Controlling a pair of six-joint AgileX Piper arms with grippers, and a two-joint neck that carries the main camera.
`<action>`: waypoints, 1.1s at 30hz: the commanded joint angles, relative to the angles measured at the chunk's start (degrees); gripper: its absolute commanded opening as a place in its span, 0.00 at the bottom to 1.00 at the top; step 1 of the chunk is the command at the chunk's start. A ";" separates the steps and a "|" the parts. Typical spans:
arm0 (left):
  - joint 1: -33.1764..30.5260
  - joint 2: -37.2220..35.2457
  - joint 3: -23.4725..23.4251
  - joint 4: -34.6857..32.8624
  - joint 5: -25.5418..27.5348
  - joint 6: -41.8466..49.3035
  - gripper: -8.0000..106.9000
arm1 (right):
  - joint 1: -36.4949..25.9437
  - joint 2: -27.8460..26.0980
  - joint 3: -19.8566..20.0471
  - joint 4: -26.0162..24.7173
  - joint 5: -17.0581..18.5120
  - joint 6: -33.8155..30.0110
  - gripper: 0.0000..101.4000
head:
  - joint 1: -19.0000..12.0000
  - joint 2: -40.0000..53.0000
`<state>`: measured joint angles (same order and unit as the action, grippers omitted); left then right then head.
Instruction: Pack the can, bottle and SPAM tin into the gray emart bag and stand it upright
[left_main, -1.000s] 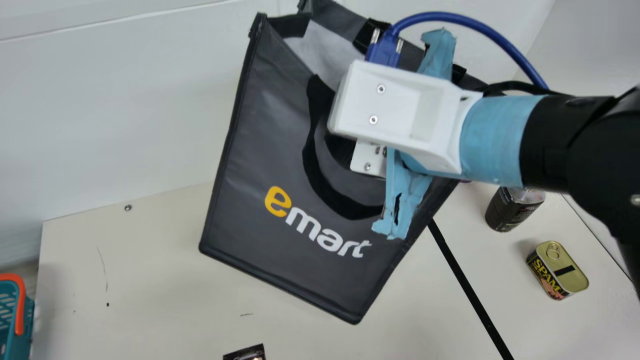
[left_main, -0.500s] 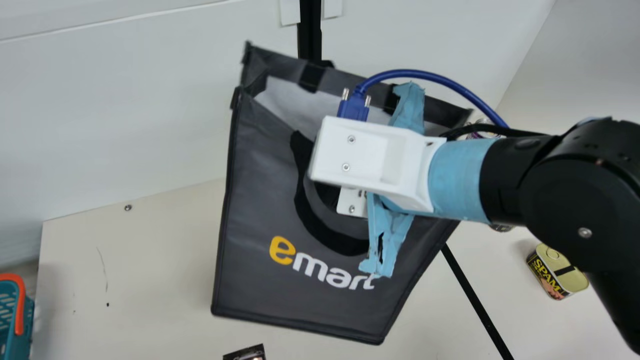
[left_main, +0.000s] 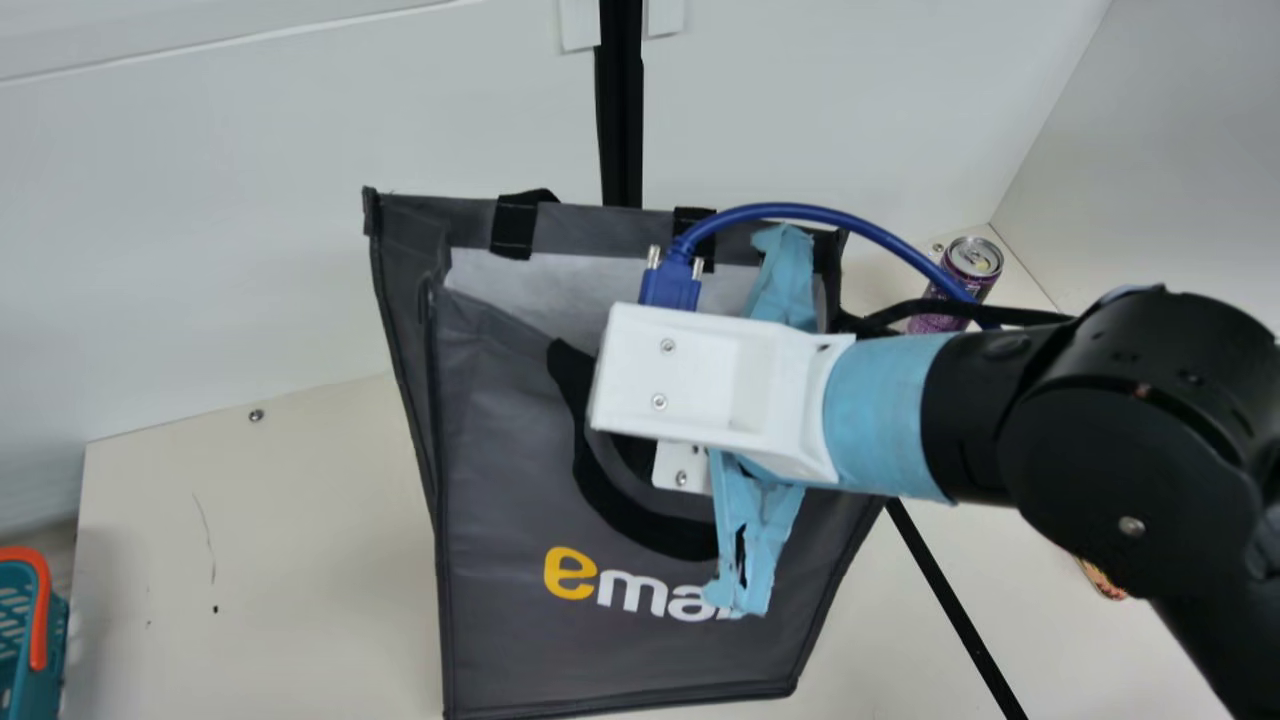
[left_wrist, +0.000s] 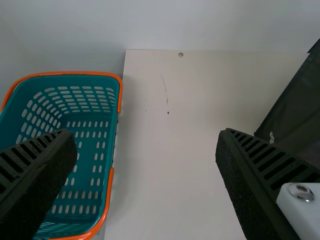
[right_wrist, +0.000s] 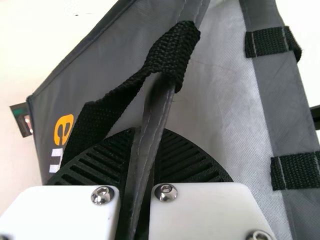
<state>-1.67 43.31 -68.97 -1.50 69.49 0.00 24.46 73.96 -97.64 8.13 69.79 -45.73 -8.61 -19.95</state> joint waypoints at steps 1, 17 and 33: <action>0.00 0.00 0.00 0.00 0.00 0.00 0.85 | 0.46 -0.24 0.49 -0.14 0.11 0.26 0.00 | -1.39 -0.05; 0.00 0.00 0.00 0.00 0.00 0.00 0.85 | 4.30 -3.18 4.34 -0.72 0.11 3.45 0.40 | -1.39 -0.05; 0.00 0.00 0.00 0.00 0.00 0.00 0.85 | 9.67 -7.56 6.22 -2.90 0.11 7.01 0.92 | -1.39 -0.05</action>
<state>-1.67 43.31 -68.97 -1.50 69.49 0.00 33.88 66.61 -91.39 5.29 69.93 -39.03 -8.70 -19.95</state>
